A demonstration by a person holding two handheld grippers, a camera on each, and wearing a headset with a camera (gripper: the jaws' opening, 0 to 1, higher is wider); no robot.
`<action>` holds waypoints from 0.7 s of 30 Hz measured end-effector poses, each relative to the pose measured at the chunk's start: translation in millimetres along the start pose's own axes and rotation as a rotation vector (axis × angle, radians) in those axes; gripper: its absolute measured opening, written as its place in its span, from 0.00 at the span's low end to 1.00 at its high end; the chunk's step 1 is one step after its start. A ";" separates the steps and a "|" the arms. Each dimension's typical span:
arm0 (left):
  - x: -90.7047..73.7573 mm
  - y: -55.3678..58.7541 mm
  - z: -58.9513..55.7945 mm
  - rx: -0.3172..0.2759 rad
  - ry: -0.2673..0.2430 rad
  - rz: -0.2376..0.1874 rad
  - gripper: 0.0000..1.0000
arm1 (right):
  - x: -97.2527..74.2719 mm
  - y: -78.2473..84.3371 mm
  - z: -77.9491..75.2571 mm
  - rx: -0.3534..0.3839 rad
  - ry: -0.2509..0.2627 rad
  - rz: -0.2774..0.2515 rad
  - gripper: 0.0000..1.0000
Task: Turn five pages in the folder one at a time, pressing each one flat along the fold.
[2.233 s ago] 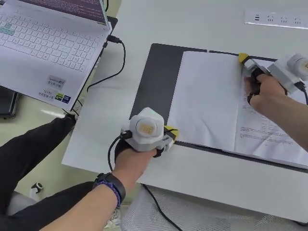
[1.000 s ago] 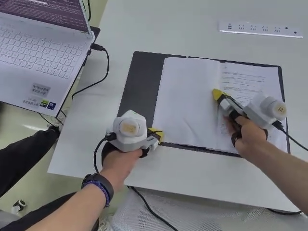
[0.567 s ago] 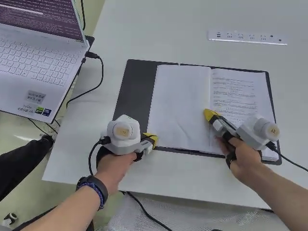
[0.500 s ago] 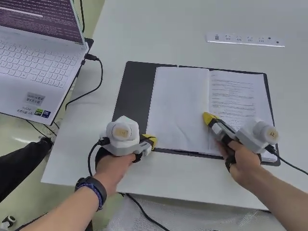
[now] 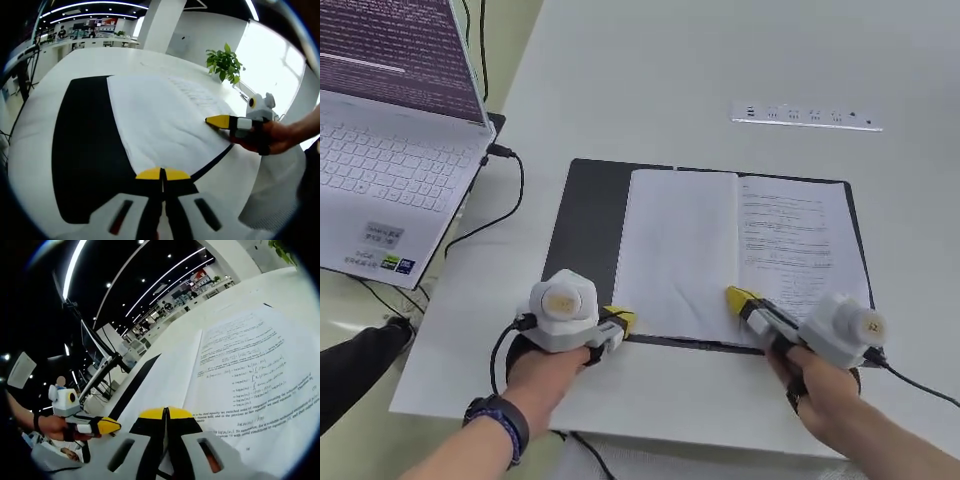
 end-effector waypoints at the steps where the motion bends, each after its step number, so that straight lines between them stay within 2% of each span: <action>1: 0.0 0.0 -0.2 0.000 0.000 -0.001 0.00 | -1.4 1.6 0.3 -0.001 -0.002 0.004 0.00; 13: -0.2 0.2 -1.3 0.007 -0.003 -0.006 0.00 | -19.5 20.2 10.3 0.011 -0.009 0.020 0.00; 21: -0.2 0.4 -1.4 0.009 -0.007 -0.009 0.00 | -27.8 27.1 15.4 0.014 -0.010 0.030 0.00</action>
Point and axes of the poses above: the centre of the closed fingertips' face, and the gripper's own axes: x roughly forward along the fingers, z roughly to its left, y roughly out of its underside, the point moved 3 cm from there along -x, roughly backward along the fingers, and after that the axes turned 10 degrees about -y, right-handed, at the moved point
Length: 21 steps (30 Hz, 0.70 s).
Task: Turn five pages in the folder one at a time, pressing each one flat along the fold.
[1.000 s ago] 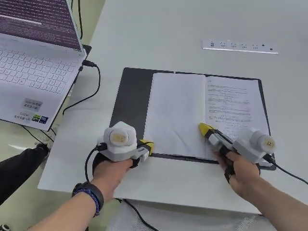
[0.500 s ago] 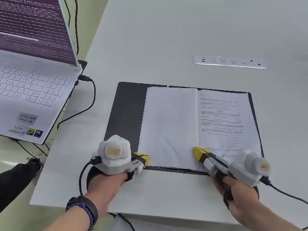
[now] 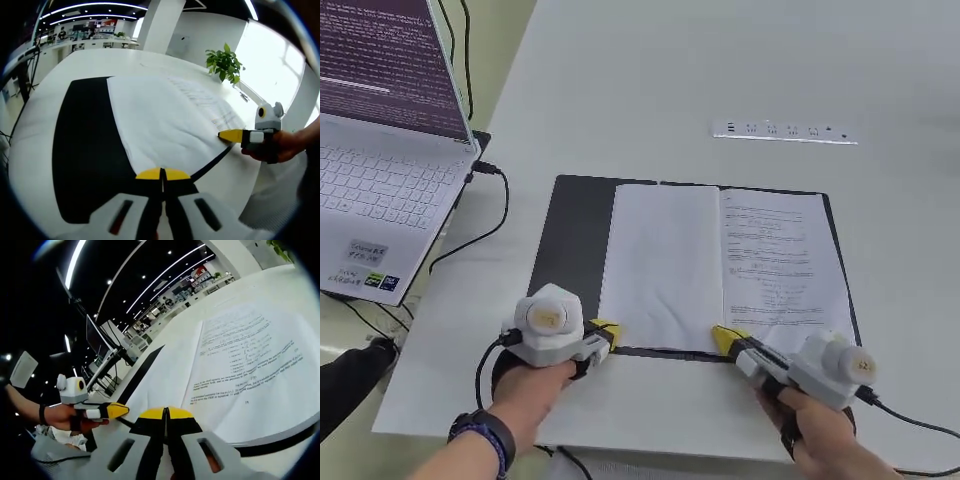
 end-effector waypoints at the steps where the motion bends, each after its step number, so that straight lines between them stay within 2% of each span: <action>1: 0.1 -0.1 0.3 0.001 -0.001 0.000 0.00 | -0.3 0.1 0.1 0.002 0.001 0.000 0.00; 10: -0.2 0.0 0.8 0.000 -0.002 0.000 0.00 | -0.6 0.9 1.7 -0.004 0.001 0.033 0.00; 11: -0.3 0.1 1.0 -0.024 -0.007 0.007 0.00 | -0.7 0.9 1.8 -0.001 0.003 0.031 0.00; 12: -0.2 -0.1 1.4 -0.072 -0.016 0.019 0.00 | -0.8 1.0 1.9 0.007 0.008 0.025 0.00; 15: -0.3 -0.3 1.2 -0.077 -0.027 0.015 0.00 | -0.7 1.0 2.0 0.012 0.016 0.022 0.00; 18: -0.5 0.0 0.5 -0.058 -0.028 0.005 0.00 | -0.5 0.0 1.5 0.031 0.021 0.031 0.00; 19: -0.9 -0.1 -1.0 -0.027 -0.030 0.009 0.00 | -0.6 -0.4 0.9 0.047 0.018 0.034 0.00; 21: -0.3 -1.2 -2.0 -0.008 -0.031 0.021 0.00 | -0.5 -1.4 0.9 0.065 0.011 0.053 0.00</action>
Point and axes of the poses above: the centre of the closed fingertips' face, and the gripper's own axes: x roughly forward along the fingers, z roughly to its left, y roughly out of its underside, the point moved 3 cm from there along -x, roughly backward along the fingers, and after that the axes turned 10 degrees about -y, right-handed, at the moved point
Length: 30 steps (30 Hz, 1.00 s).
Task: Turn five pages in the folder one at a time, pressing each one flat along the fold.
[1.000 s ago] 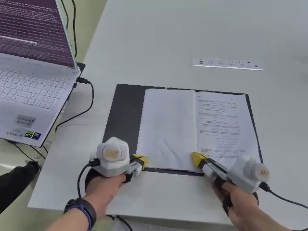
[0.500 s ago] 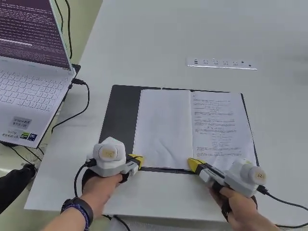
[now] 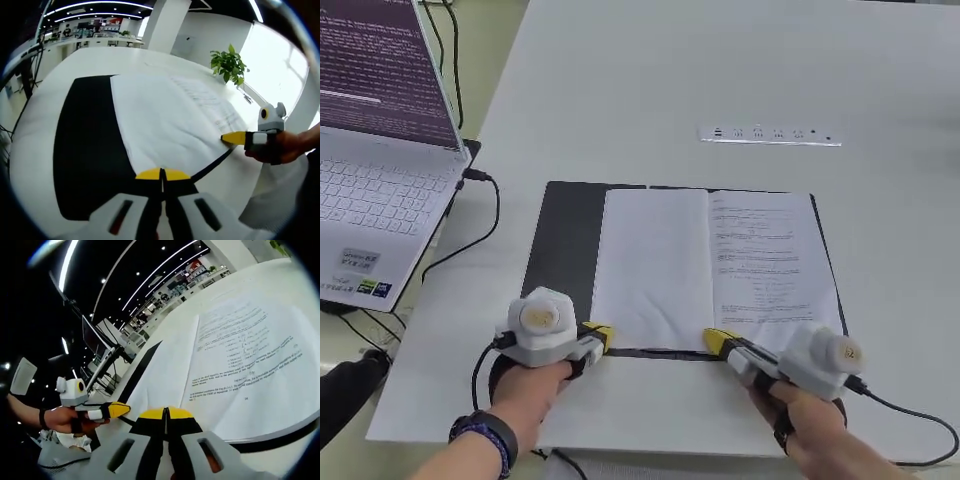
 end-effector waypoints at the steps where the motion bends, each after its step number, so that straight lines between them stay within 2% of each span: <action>1: 0.3 -0.6 0.0 0.000 -0.001 0.007 0.00 | 0.3 0.1 -0.6 -0.011 -0.004 0.015 0.00; 5: -1.0 -0.5 -1.6 0.000 -0.005 0.021 0.00 | -2.8 1.2 1.4 -0.025 -0.009 0.045 0.00; 10: -8.2 2.6 -13.0 0.027 0.009 0.041 0.06 | -13.3 5.6 4.8 -0.037 -0.017 0.088 0.00; 15: -19.8 0.0 -19.6 0.065 0.011 0.029 0.14 | -25.4 6.0 8.0 -0.089 -0.033 0.145 0.04; 19: -27.5 -8.6 -20.5 0.087 0.004 0.009 0.19 | -35.0 0.9 11.4 -0.156 -0.051 0.173 0.13; 22: -35.3 -18.5 -21.8 0.117 -0.002 -0.012 0.24 | -41.4 -4.1 12.4 -0.196 -0.046 0.180 0.18; 25: -41.2 -26.9 -22.9 0.121 -0.001 -0.027 0.30 | -48.9 -12.8 13.3 -0.209 -0.040 0.161 0.21; 28: -50.4 -38.3 -29.4 0.166 0.003 -0.061 0.35 | -57.0 -22.1 15.7 -0.229 -0.038 0.144 0.24; 30: -55.3 -42.5 -30.8 0.175 0.001 -0.067 0.36 | -64.2 -29.3 17.6 -0.259 -0.034 0.135 0.26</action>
Point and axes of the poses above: the centre of the closed fingertips' face, and the gripper's own axes: x roughly forward along the fingers, z roughly to its left, y roughly out of its underside, the point moved 3 cm from there along -x, roughly backward along the fingers, and after that the axes turned 10 degrees about -y, right-handed, at the moved point
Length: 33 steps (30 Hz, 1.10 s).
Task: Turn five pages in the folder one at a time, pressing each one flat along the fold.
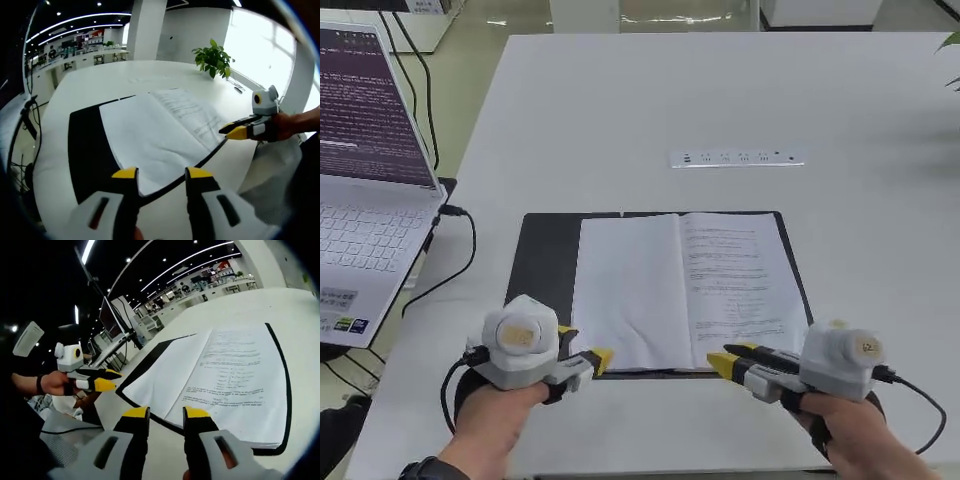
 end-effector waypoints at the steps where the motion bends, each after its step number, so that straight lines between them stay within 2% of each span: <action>1: -2.0 -2.3 0.0 0.006 -0.002 -0.006 0.37 | -3.7 -2.3 -1.2 -0.009 0.004 -0.005 0.26; 9: -24.8 -23.4 2.8 0.061 -0.020 -0.048 0.45 | -38.2 -21.7 -7.1 -0.069 0.057 -0.053 0.36; 15: -39.5 -34.3 8.7 0.065 -0.040 -0.074 0.49 | -57.7 -29.7 -8.3 -0.079 0.075 -0.088 0.44; 19: -47.6 -35.9 13.5 0.047 -0.049 -0.083 0.52 | -69.4 -38.4 -7.9 -0.056 0.085 -0.159 0.48; 20: -50.0 -35.5 14.7 0.002 -0.050 -0.082 0.53 | -72.9 -39.7 -8.7 -0.049 0.093 -0.174 0.48; 22: -53.6 -32.8 20.2 -0.016 -0.070 -0.080 0.56 | -77.8 -40.5 -10.5 -0.045 0.112 -0.183 0.49; 25: -60.1 -31.7 22.7 -0.039 -0.082 -0.093 0.57 | -82.9 -42.4 -7.5 -0.056 0.127 -0.183 0.52; 29: -68.4 -29.9 28.4 -0.062 -0.098 -0.115 0.60 | -90.5 -43.6 -3.8 -0.093 0.142 -0.158 0.57; 33: -74.6 -26.3 31.2 -0.082 -0.103 -0.122 0.66 | -100.1 -45.2 -2.3 -0.086 0.163 -0.167 0.61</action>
Point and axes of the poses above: the centre of the closed fingertips' face, and the gripper's own axes: x roughly forward along the fingers, z roughly to its left, y roughly out of its underside, the point moved 3 cm from there along -x, roughly backward along the fingers, and after that the axes turned 10 degrees about -y, right-handed, at the moved point
